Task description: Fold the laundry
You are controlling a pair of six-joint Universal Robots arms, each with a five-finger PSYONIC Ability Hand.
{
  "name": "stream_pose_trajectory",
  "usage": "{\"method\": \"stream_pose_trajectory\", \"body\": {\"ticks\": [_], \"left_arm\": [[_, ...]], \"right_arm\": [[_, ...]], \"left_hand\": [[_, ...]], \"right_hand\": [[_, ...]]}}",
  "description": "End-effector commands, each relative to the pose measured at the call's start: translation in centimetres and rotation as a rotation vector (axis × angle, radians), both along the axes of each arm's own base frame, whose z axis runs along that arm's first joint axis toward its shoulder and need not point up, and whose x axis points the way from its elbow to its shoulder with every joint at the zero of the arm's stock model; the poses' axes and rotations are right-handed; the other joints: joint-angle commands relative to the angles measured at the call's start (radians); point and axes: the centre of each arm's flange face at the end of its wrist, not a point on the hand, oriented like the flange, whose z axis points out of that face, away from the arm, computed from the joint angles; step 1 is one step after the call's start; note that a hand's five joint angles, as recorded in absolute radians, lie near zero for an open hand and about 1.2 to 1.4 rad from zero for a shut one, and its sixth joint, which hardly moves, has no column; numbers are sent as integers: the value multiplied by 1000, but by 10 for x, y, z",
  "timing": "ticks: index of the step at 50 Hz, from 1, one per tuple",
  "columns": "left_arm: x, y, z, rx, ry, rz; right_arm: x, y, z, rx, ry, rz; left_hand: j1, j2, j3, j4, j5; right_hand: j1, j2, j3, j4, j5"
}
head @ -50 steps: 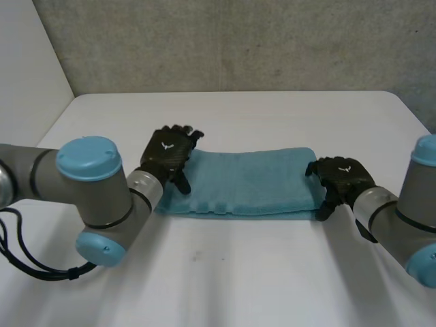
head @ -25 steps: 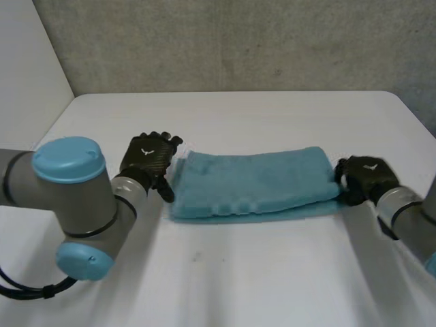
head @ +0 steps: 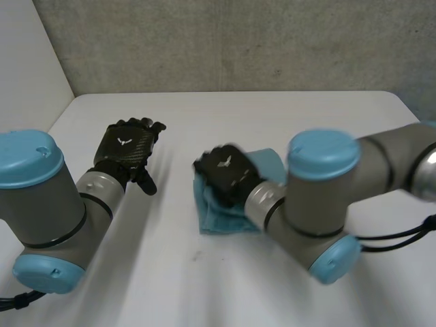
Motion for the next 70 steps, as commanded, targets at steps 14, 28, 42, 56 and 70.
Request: {"method": "stream_pose_trajectory", "body": {"ticks": [14, 28, 42, 56, 70], "left_arm": [[-68, -8, 27, -20, 221, -145], [-103, 17, -47, 277, 185, -244], [-75, 18, -55, 324, 72, -139], [-57, 30, 93, 60, 224, -158], [27, 21, 155, 43, 220, 56]], "right_arm": [[-60, -55, 61, 46, -205, -345], [-81, -82, 1, 301, -133, -399], [-94, -96, -21, 370, -10, -425], [-110, -83, 124, 47, -232, -458], [-166, -71, 175, -118, -206, -680]], "left_hand": [[-11, -17, -28, -17, -32], [9, 4, -7, 4, -12], [-11, -17, -28, -17, -32], [-11, -17, -28, -17, -32], [-27, -32, -44, -32, -48]], "right_hand": [[-734, -1003, -1008, -1018, -984], [-734, -1003, -1008, -1018, -984], [-734, -1003, -1008, -1018, -984], [-734, -1003, -1008, -1018, -984], [-734, -1003, -1008, -1018, -984]]}}
